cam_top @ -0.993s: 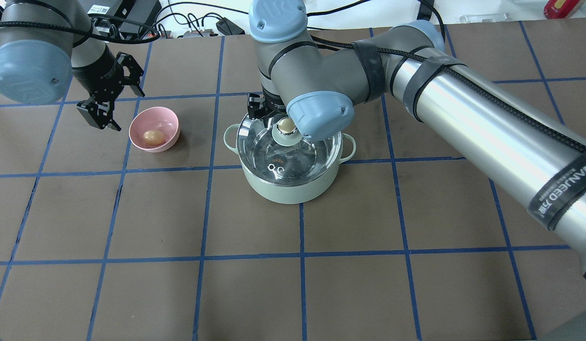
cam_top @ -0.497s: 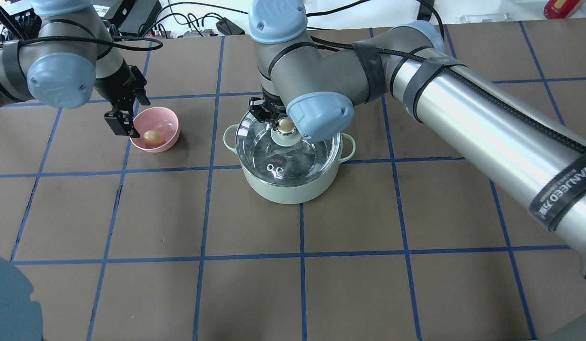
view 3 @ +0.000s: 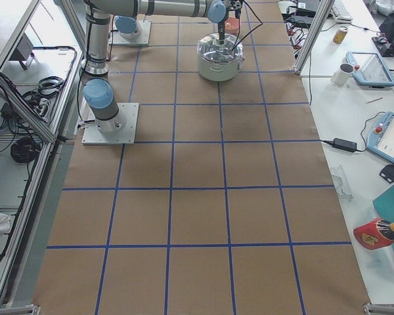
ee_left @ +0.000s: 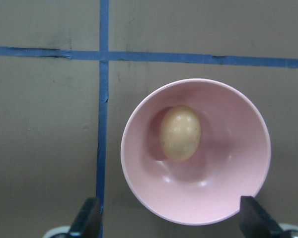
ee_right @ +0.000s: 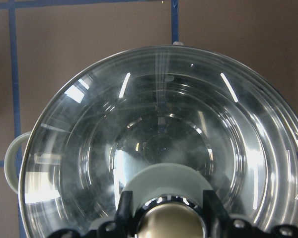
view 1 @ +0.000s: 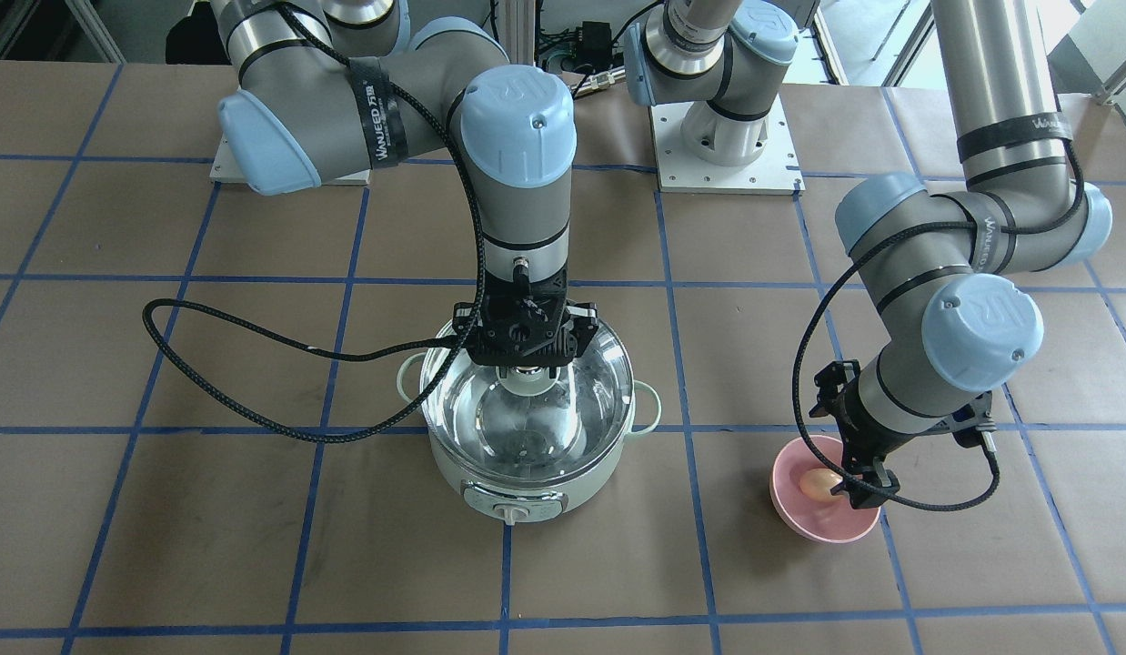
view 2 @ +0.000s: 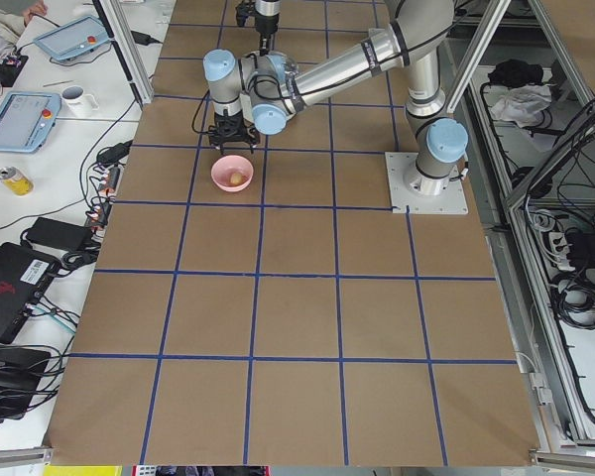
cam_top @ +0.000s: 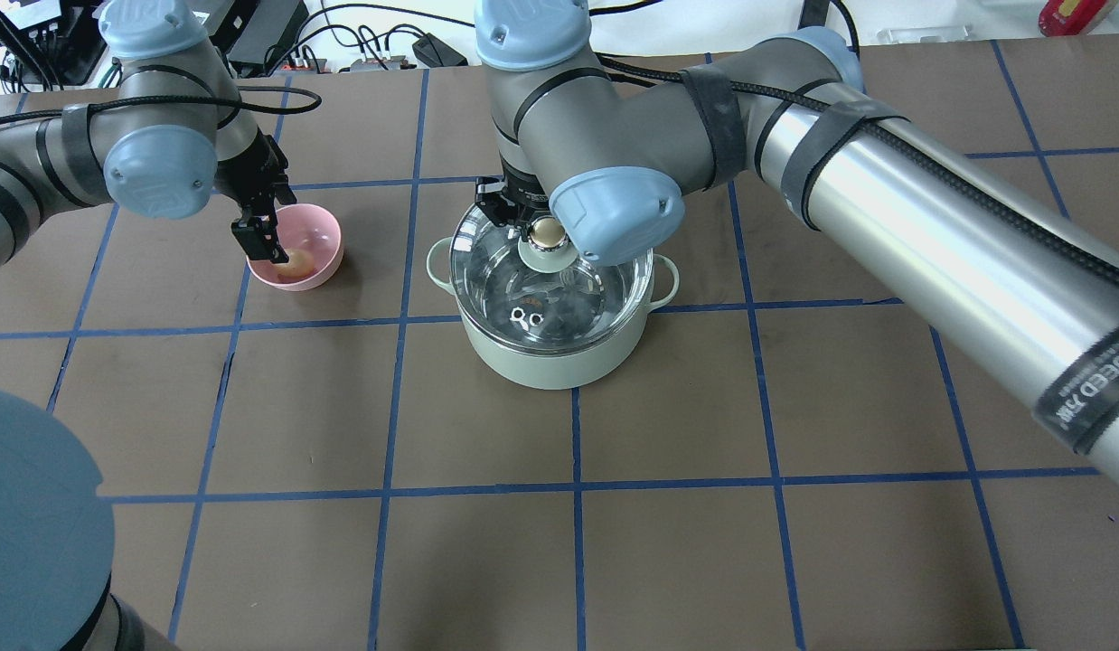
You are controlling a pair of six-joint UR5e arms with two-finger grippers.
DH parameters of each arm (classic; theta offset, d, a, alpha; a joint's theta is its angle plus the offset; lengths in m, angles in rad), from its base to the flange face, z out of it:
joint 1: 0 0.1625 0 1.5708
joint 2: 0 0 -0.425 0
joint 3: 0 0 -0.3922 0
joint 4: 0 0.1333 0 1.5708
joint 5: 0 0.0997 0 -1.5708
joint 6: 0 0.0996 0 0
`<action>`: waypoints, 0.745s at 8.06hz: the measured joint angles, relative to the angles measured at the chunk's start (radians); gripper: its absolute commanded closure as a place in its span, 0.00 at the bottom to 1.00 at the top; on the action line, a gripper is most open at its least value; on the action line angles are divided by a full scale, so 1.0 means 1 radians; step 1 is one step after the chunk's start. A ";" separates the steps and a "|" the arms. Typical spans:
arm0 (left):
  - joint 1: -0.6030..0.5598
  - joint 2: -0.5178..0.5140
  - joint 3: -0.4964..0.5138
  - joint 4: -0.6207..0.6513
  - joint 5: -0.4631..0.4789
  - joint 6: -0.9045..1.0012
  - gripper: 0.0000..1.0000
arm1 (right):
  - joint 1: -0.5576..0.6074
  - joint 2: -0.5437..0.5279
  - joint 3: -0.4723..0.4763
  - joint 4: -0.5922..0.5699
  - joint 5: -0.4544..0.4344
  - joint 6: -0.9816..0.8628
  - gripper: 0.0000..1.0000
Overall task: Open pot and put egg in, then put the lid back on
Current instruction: 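Lift the glass lid with the right gripper while the left descends into the bowl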
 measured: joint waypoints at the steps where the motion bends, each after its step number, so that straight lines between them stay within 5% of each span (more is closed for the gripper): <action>1: 0.002 -0.025 0.000 0.028 0.001 -0.004 0.04 | -0.003 -0.030 -0.001 0.036 -0.001 -0.008 0.65; 2: 0.007 -0.043 0.000 0.051 0.002 -0.006 0.12 | -0.015 -0.071 0.000 0.076 -0.002 -0.017 0.64; 6: 0.030 -0.073 0.000 0.079 -0.001 -0.004 0.16 | -0.205 -0.281 0.011 0.352 0.007 -0.140 0.65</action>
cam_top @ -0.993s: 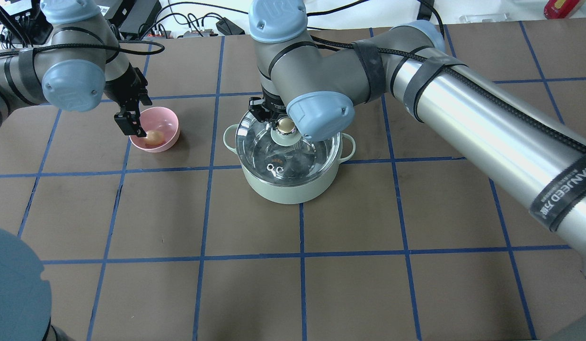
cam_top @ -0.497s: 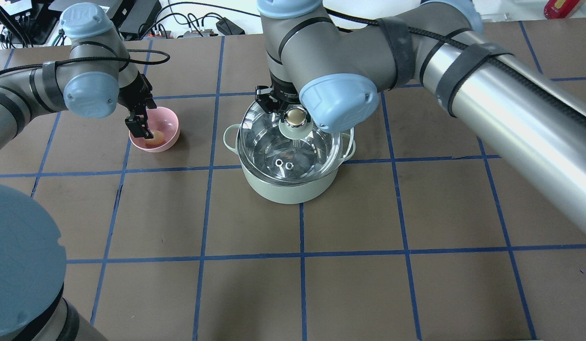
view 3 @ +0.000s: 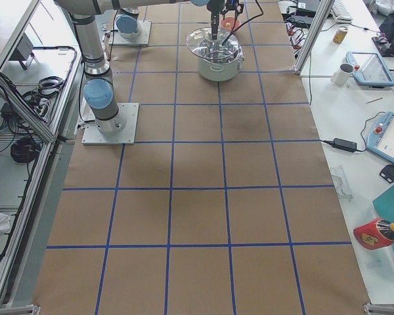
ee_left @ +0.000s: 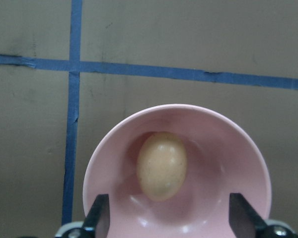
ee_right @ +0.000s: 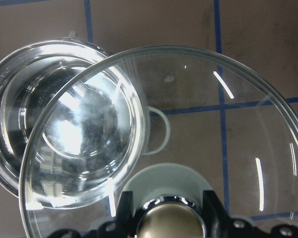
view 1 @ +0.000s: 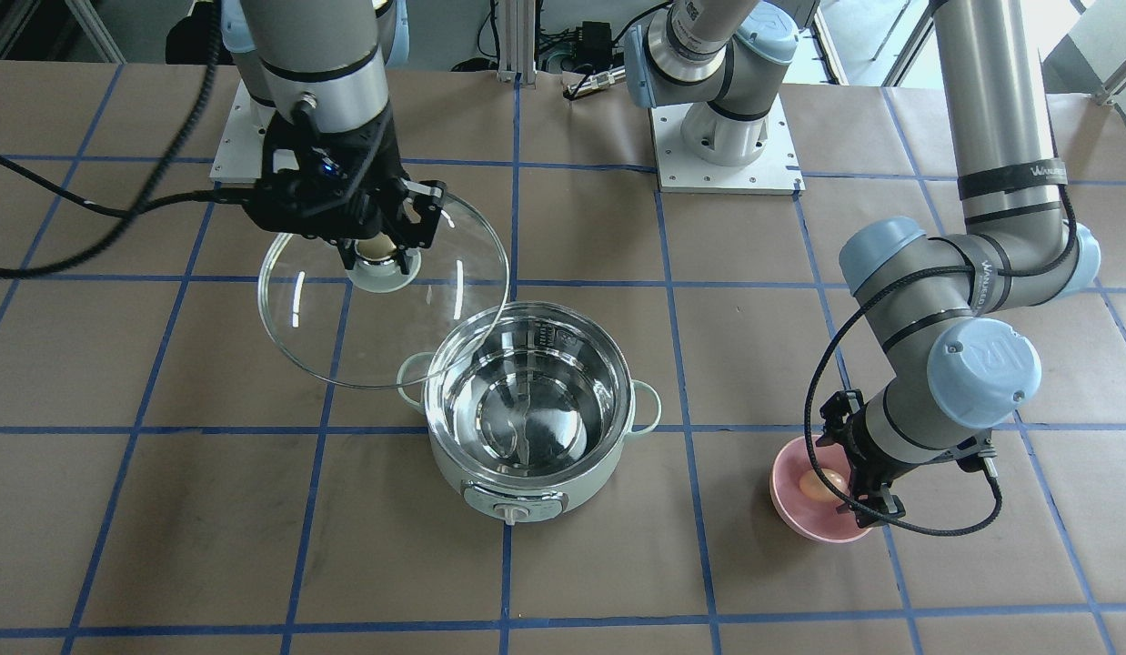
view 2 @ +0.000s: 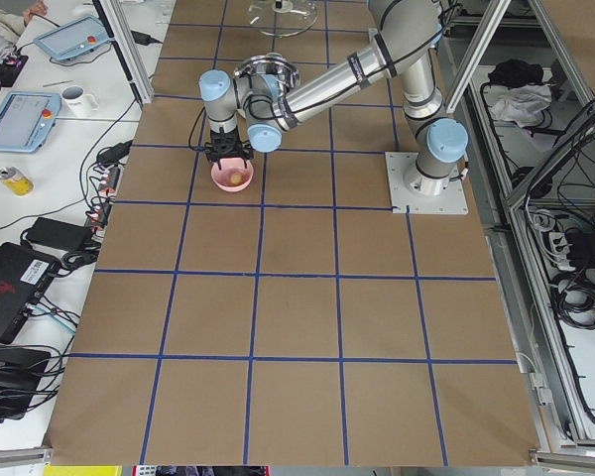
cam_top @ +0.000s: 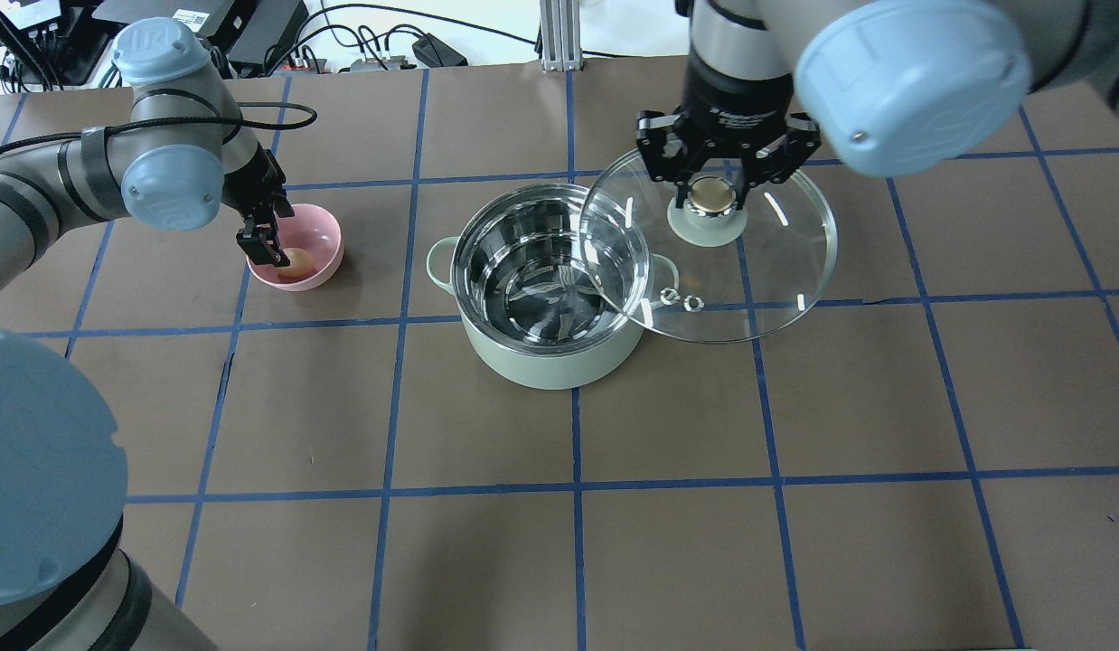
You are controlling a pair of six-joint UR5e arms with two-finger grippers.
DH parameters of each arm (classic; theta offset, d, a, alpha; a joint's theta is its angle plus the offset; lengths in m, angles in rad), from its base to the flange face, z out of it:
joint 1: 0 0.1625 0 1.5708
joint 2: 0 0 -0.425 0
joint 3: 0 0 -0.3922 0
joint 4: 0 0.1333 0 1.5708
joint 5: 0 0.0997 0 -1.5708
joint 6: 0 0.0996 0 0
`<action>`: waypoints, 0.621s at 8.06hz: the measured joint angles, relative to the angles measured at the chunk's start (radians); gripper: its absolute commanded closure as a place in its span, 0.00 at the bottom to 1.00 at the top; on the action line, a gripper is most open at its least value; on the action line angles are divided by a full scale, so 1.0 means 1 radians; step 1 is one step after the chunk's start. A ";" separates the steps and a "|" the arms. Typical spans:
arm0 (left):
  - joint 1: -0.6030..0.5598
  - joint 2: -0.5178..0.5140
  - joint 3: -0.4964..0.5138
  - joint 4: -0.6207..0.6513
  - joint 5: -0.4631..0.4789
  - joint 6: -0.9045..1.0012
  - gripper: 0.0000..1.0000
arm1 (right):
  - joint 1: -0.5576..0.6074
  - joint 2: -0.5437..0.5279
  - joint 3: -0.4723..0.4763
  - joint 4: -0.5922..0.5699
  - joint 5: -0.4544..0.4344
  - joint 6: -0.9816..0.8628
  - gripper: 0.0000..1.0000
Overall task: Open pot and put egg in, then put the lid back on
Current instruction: 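Lift the glass lid with the right gripper while the left descends into the bowl, then close the left gripper around the brown egg in the pink bowl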
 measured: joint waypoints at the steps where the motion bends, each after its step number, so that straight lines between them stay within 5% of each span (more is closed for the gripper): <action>1: 0.002 -0.007 0.000 0.002 0.001 0.001 0.17 | -0.060 -0.034 0.001 0.043 0.002 -0.053 0.65; 5: 0.004 -0.042 0.000 0.013 0.002 0.004 0.17 | -0.161 -0.083 0.005 0.111 0.005 -0.155 0.65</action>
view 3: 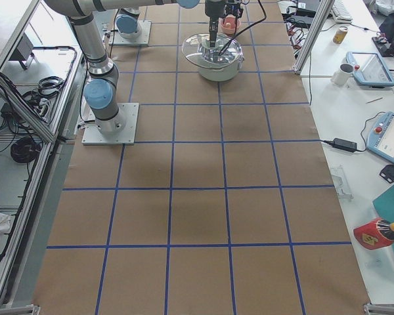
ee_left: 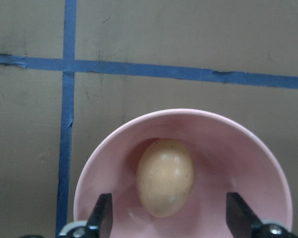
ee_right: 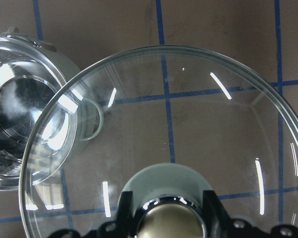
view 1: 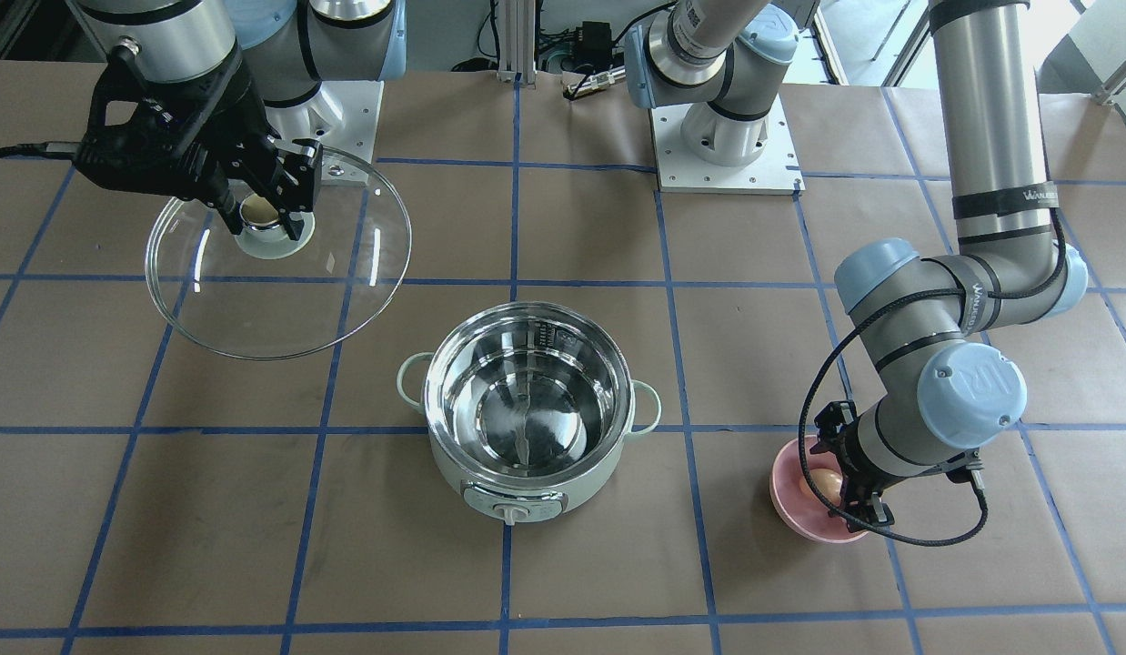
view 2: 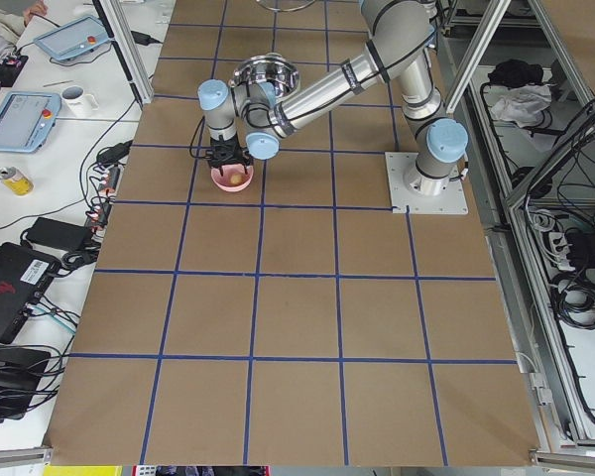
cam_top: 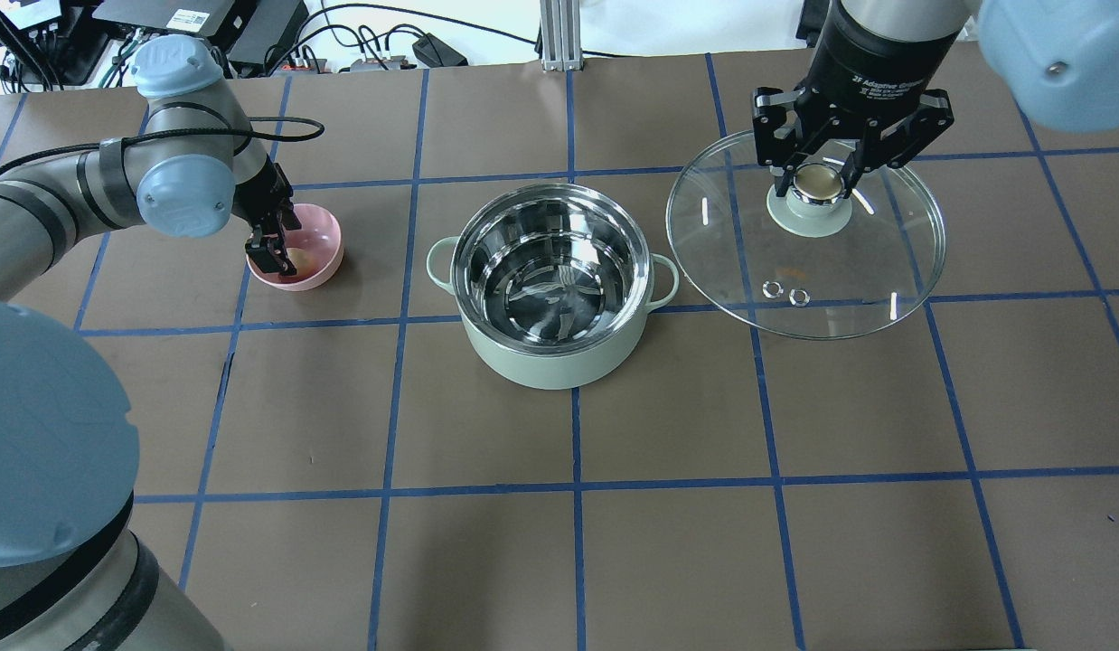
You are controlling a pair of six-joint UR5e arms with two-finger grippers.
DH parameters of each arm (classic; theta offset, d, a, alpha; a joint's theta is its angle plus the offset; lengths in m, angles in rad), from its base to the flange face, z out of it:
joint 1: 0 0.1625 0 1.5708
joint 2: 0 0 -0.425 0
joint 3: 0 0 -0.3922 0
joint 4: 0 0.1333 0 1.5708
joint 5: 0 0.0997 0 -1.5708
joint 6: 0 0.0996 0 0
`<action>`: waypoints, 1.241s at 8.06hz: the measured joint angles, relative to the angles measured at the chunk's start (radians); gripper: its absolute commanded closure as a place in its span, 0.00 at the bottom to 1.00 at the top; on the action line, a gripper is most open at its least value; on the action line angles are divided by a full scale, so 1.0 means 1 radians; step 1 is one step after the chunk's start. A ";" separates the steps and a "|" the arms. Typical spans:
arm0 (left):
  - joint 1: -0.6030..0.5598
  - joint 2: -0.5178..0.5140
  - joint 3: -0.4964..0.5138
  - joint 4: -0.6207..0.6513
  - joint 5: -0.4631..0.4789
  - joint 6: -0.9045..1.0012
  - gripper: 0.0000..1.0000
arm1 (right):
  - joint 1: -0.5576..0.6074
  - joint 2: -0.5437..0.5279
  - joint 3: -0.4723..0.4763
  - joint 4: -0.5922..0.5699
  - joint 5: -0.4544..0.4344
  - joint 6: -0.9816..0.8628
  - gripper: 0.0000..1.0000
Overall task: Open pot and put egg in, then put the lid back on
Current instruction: 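Close the left gripper around the brown egg in the pink bowl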
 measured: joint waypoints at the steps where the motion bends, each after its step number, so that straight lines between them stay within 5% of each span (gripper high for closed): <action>1: 0.000 -0.005 0.000 0.001 0.001 0.000 0.17 | -0.003 -0.002 0.001 0.005 0.000 -0.004 0.65; 7: 0.000 -0.033 -0.001 0.002 0.000 0.000 0.18 | -0.004 -0.003 0.002 0.008 0.001 -0.007 0.65; 10: 0.000 -0.036 -0.001 0.002 -0.001 0.000 0.42 | -0.004 -0.003 0.002 0.008 0.002 -0.008 0.65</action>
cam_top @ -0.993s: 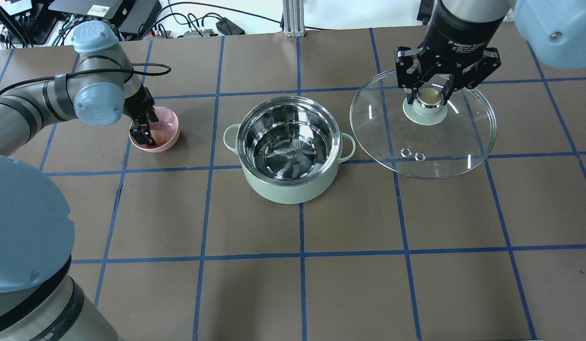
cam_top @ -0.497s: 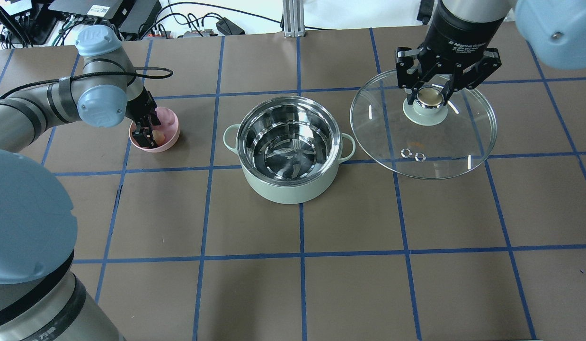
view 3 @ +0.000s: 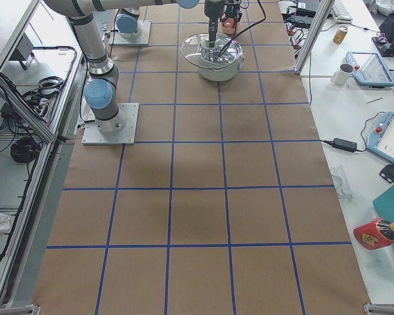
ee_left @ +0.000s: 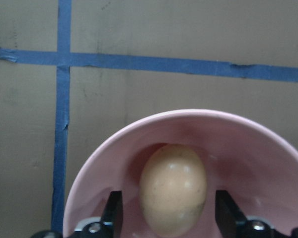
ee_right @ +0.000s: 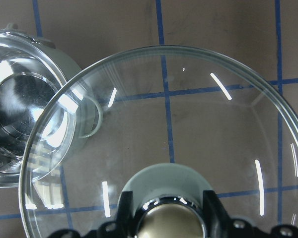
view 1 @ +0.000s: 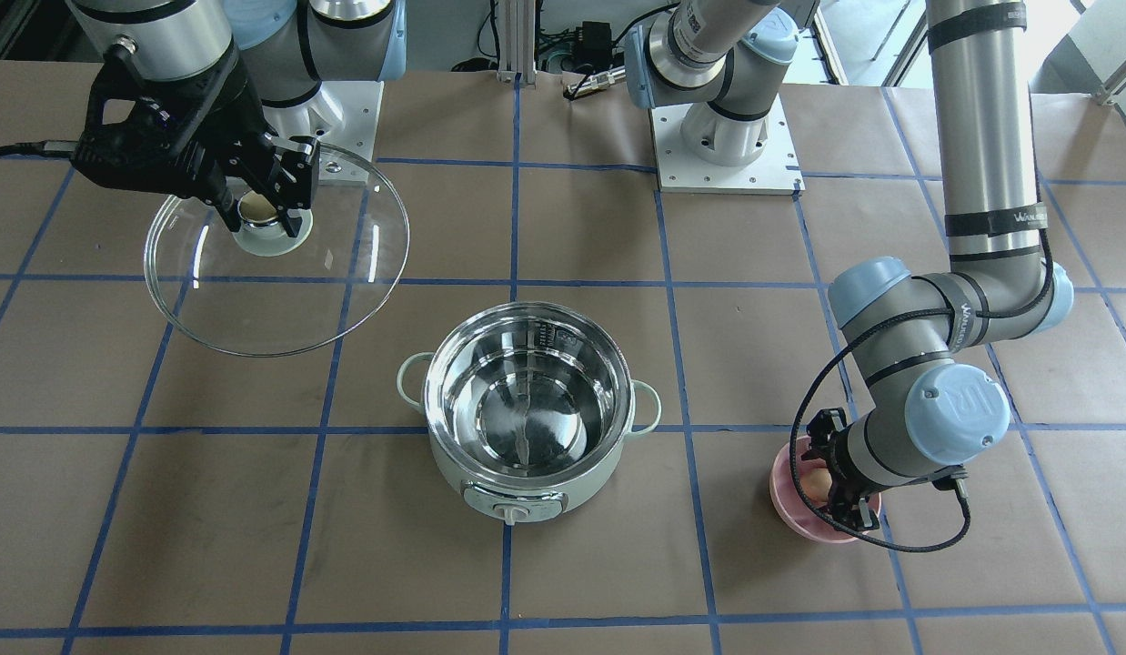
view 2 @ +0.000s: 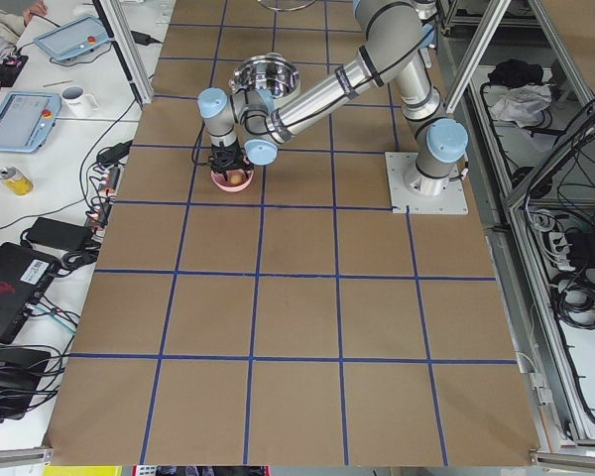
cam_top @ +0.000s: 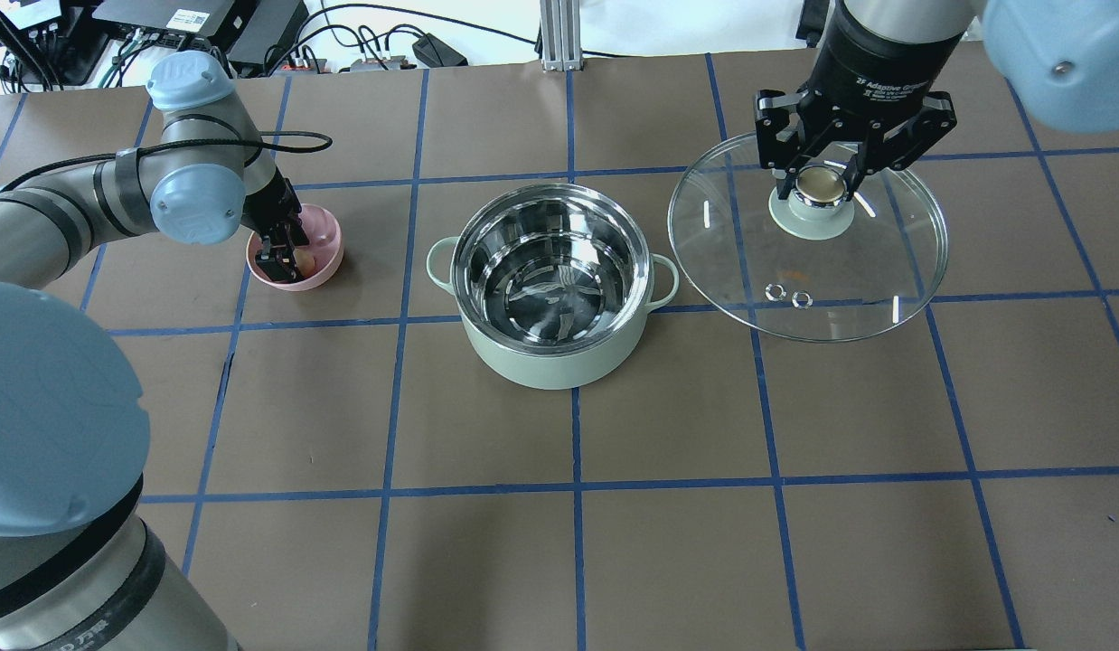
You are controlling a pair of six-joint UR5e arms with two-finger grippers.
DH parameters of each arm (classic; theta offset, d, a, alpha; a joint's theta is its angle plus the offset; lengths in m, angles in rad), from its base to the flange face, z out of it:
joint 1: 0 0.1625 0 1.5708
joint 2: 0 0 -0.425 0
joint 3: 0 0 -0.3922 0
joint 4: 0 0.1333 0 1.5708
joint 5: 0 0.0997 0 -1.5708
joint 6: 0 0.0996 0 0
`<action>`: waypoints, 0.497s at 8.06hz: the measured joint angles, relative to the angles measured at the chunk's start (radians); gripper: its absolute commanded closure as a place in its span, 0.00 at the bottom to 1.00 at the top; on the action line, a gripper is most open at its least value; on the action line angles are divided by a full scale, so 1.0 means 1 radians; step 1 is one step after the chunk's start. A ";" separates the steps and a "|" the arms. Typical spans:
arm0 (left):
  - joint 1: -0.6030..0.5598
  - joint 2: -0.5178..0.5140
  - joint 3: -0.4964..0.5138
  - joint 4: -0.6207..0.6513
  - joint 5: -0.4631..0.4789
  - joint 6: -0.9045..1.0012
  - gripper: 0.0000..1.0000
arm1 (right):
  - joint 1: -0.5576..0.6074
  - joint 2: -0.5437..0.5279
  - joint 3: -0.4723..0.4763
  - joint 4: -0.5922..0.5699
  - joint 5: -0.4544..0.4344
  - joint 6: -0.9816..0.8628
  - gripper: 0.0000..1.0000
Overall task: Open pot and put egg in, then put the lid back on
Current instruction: 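Close the left gripper around the brown egg in the pink bowl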
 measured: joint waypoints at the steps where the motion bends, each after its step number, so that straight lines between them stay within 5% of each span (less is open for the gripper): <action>1: 0.000 0.000 0.000 0.000 -0.002 0.000 0.63 | 0.000 0.000 0.000 0.001 0.000 0.000 0.65; 3: 0.000 0.000 0.000 0.005 -0.004 -0.001 1.00 | 0.001 0.000 0.000 0.000 0.000 0.000 0.65; 4: 0.000 0.000 0.000 0.016 -0.005 -0.001 1.00 | 0.001 0.000 0.000 0.000 0.000 0.000 0.65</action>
